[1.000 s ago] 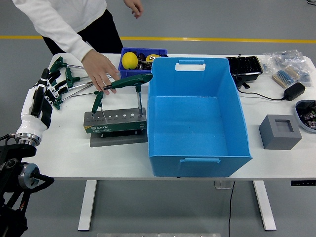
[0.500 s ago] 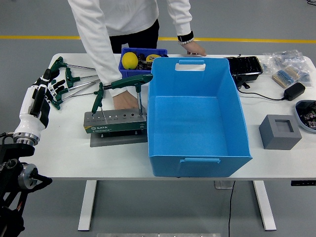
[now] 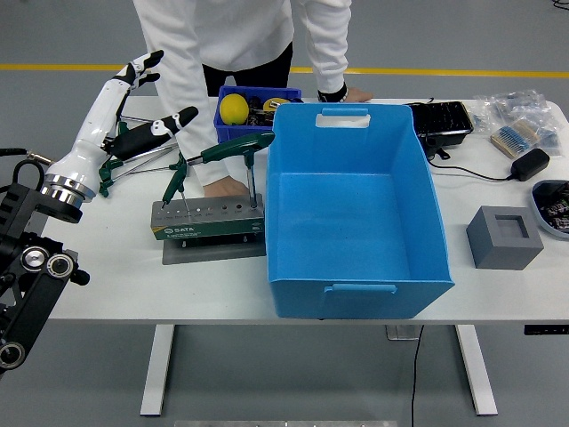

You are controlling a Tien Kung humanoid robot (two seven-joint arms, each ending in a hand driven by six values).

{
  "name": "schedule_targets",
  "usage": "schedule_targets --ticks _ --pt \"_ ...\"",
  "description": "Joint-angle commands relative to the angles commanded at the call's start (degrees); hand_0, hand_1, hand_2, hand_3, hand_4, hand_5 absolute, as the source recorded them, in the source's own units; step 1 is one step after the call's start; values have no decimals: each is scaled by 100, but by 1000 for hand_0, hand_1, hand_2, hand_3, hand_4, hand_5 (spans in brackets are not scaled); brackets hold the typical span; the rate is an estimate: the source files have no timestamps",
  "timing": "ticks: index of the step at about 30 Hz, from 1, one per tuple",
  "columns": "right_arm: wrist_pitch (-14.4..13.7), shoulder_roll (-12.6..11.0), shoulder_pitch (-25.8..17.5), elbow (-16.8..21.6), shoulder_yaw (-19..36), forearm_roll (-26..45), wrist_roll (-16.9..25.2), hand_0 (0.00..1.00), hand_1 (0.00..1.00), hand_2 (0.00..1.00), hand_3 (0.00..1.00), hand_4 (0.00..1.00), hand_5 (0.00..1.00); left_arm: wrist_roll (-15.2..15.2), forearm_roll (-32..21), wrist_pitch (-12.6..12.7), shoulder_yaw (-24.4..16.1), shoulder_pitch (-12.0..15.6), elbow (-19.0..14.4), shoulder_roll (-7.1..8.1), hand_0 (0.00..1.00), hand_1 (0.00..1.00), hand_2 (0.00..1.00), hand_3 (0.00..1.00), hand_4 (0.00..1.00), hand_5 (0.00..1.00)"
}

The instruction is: Lift tool from toolbox,place it in box,lift tool from toolbox,place it in box

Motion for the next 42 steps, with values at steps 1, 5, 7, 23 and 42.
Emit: schedule_targets --ticks 1,5,7,23,42 --pt "1 -2 3 1 -5 15 2 678 640 718 558 790 721 189 261 -84 158 -128 -32 -17 965 907 998 947 998 598" --pt "0 -6 18 2 -12 20 1 677 640 718 559 790 720 726 1217 -290 642 -519 58 -102 956 913 998 948 998 580" --pt "1 -9 25 3 -14 27 2 677 640 718 559 790 720 975 1469 -398 886 -696 157 -134 956 913 998 948 998 580" --pt "3 -38 73 16 6 -31 -17 679 641 717 559 790 720 1722 1945 -619 1794 -1606 1358 -383 758 747 806 805 998 614" --pt "-1 -42 88 16 18 -35 -9 679 642 718 560 792 721 2069 2260 -672 2016 -1712 1750 -349 410 440 498 581 998 750"
